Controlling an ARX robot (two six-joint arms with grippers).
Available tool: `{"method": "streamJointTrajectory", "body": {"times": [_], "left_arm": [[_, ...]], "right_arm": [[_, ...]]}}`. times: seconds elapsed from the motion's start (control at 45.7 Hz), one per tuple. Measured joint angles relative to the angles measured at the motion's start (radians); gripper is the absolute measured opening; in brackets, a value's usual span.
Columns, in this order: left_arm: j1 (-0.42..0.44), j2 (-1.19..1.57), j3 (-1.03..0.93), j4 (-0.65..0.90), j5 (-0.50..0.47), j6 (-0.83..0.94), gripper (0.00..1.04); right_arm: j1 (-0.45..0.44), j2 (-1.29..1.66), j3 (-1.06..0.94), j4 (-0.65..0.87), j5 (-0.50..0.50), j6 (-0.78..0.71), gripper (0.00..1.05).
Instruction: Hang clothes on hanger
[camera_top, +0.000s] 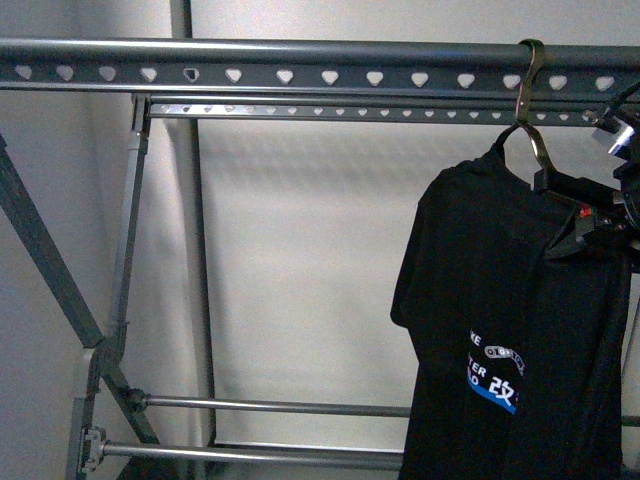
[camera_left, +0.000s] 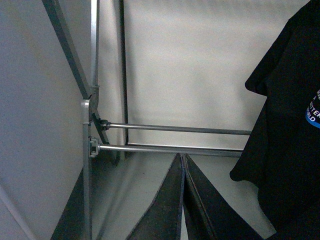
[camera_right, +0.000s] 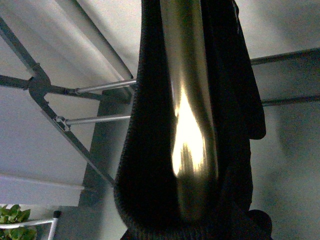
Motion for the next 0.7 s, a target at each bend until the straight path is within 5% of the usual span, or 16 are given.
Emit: {"method": "streamJointTrajectory", "body": {"times": [0.131, 0.35, 0.46, 0.569, 0.701], "left_arm": [[0.000, -0.034, -0.025, 0.004, 0.000, 0.001, 0.04], [0.000, -0.145, -0.026, -0.095, 0.000, 0.002, 0.04], [0.000, -0.194, -0.026, -0.143, 0.000, 0.003, 0.04], [0.000, -0.237, -0.026, -0.187, 0.000, 0.003, 0.04], [0.000, -0.268, -0.026, -0.217, 0.000, 0.003, 0.04]], "right_arm": [[-0.006, -0.060, -0.098, 0.088, -0.005, -0.007, 0.26], [-0.011, -0.439, -0.504, 0.530, 0.113, -0.069, 0.75], [0.009, -0.816, -0.713, 0.504, 0.112, -0.065, 0.99], [0.137, -1.253, -0.893, 0.306, 0.285, -0.103, 0.97], [0.303, -1.462, -0.993, 0.161, 0.534, -0.208, 0.77]]}}
